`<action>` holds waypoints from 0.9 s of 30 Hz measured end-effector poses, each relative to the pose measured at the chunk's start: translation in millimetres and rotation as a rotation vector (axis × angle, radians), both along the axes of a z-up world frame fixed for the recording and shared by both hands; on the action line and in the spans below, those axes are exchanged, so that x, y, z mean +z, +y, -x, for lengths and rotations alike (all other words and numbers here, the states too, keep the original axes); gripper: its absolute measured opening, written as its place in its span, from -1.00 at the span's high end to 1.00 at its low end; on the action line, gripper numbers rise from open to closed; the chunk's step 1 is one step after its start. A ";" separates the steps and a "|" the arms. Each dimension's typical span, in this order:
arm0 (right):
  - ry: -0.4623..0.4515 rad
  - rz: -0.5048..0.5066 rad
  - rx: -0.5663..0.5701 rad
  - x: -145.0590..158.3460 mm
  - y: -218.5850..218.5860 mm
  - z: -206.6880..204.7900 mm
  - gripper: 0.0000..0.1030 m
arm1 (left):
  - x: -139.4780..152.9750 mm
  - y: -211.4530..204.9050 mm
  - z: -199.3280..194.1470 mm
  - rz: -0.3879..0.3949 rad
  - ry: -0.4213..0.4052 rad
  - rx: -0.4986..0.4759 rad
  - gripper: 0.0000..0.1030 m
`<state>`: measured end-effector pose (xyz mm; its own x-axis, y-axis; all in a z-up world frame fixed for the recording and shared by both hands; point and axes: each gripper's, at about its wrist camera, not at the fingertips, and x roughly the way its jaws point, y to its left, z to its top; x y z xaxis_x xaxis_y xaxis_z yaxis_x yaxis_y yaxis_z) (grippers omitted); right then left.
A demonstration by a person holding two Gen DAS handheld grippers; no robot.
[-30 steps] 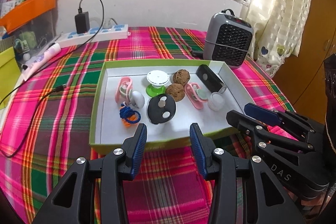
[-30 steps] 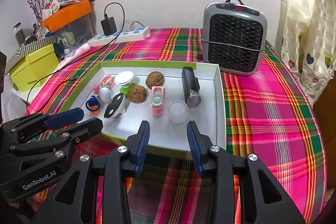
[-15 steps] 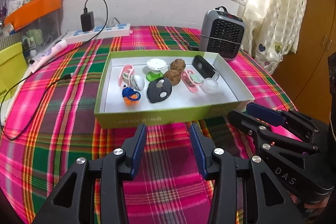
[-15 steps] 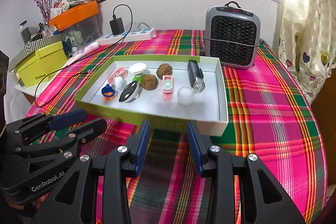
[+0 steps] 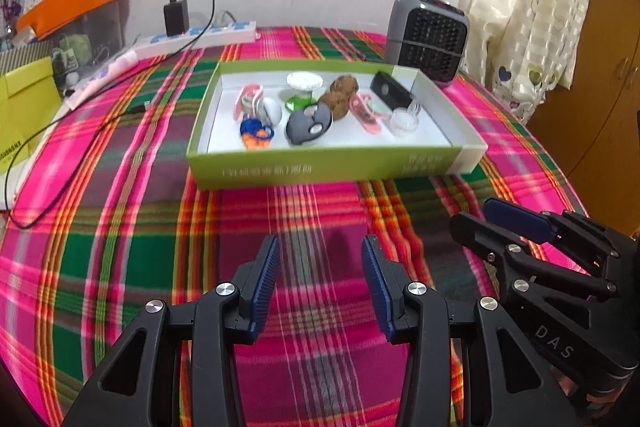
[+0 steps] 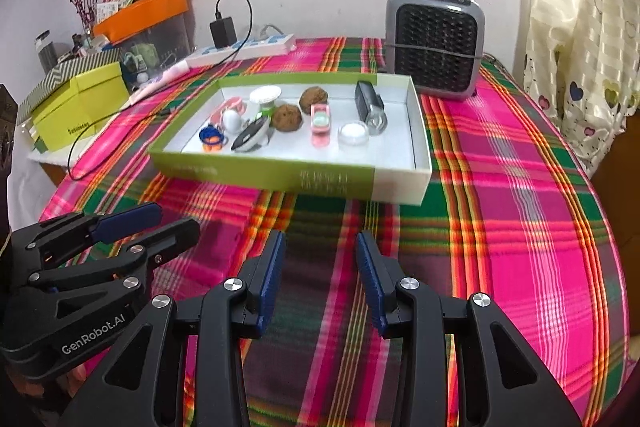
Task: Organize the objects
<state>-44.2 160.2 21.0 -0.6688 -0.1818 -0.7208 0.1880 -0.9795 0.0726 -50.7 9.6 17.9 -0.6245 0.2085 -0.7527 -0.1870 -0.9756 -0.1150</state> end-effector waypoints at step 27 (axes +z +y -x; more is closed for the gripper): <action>-0.077 -0.023 -0.043 -16.2 5.2 -5.7 0.06 | -11.4 5.7 -6.7 0.035 -0.016 0.046 0.20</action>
<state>-38.5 165.4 4.8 -0.6181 -0.1365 -0.7742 0.1404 -0.9881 0.0622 -44.0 15.4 6.5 -0.6206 0.1530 -0.7691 -0.1404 -0.9866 -0.0830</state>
